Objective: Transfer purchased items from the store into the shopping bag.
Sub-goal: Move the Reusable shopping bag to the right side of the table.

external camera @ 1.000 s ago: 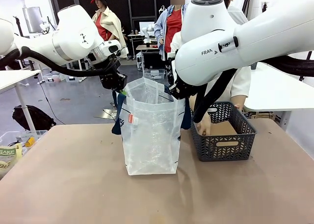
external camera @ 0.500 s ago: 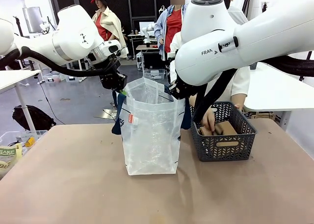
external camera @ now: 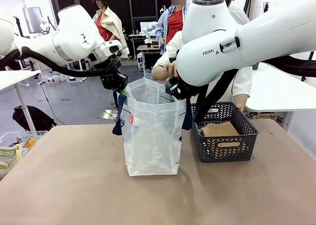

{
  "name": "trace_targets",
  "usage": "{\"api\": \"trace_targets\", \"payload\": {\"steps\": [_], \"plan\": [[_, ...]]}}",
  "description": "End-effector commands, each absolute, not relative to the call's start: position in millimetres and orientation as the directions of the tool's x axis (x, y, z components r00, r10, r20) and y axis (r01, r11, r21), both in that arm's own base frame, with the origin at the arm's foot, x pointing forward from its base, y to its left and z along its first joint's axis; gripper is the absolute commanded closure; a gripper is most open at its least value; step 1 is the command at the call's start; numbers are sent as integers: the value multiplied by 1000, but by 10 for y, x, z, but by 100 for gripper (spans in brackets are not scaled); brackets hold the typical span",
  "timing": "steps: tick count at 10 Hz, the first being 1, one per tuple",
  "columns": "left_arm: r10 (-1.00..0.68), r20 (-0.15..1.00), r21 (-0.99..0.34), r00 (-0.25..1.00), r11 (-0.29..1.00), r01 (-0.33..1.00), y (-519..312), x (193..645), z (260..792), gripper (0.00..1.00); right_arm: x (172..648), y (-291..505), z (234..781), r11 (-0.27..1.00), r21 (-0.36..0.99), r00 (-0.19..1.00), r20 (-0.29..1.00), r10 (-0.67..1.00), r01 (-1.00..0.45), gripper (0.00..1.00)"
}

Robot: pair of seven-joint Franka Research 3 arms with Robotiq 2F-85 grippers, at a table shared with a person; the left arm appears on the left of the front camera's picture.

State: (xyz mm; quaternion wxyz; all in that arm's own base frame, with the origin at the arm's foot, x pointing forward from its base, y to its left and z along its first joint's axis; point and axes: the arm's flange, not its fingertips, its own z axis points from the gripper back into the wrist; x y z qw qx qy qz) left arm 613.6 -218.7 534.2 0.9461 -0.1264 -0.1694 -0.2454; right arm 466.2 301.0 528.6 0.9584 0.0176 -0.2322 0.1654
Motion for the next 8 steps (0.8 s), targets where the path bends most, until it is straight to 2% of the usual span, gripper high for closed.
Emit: {"api": "trace_targets", "payload": {"steps": [1,8], "plan": [[-414,385,-159,824,850,502,-2156,6149,5346,100,4643,2985,5286,945,-27,840,449,303,-326,100],[-414,385,-159,824,850,502,-2156,6149,5346,100,4643,2985,5286,945,-27,840,449,303,-326,100]]}}
